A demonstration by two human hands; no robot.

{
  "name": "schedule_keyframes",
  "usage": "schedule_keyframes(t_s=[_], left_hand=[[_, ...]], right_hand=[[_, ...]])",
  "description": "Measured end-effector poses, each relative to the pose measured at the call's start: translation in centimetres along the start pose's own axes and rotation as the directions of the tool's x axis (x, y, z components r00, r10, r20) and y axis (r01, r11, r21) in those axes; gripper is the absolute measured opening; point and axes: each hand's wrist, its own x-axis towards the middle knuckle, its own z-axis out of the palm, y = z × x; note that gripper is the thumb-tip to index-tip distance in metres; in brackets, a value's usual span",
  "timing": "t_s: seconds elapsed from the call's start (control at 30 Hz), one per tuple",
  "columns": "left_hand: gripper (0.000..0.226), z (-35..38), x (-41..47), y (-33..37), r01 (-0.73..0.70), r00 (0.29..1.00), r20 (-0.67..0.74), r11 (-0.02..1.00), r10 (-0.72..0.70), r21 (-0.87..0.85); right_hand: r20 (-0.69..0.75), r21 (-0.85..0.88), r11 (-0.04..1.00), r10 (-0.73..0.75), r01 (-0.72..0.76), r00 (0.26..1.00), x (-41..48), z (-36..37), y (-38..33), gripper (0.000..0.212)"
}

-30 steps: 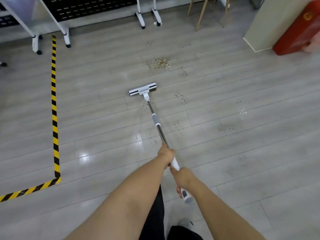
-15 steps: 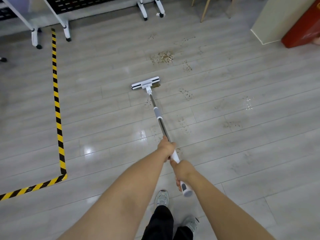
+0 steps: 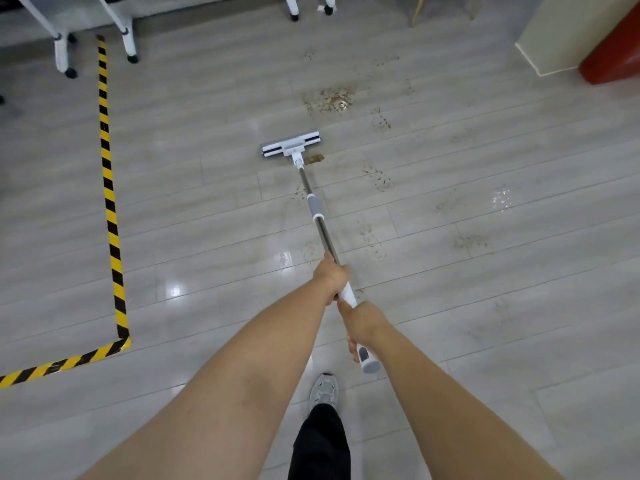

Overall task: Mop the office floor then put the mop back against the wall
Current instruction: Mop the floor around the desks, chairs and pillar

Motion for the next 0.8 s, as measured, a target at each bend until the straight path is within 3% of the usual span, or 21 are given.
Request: schedule_keyframes(t_s=[0.2,0.4,0.63,0.8], left_hand=[[0.052,4.8,-5.3,-4.8,0.005,1.000,0.016,0.999,-0.004,-0.033],[0.041,13.4,-14.2,-12.7,-0.004,1.000,-0.003,0.998,0.004,-0.059],[0.042,23.6,-26.5,-21.3,0.015,1.000,0.022,0.998,-0.013,-0.064],[0.034,25.7,-31.2,-22.4,0.016,1.000,0.009,0.997,-0.016,-0.071]], right_hand=[[0.015,-0.031,0.999,-0.022,0.022,1.000,-3.0,0.4,7.9,0.043],[0.057,-0.067,0.998,-0.008,0.012,0.998,-8.9,0.6,21.1,0.052],[0.081,-0.155,0.987,0.064,-0.051,0.995,-17.9,-0.2,36.4,0.058],[0.050,-0.166,0.984,0.071,-0.061,0.996,-21.6,-0.8,39.6,0.055]])
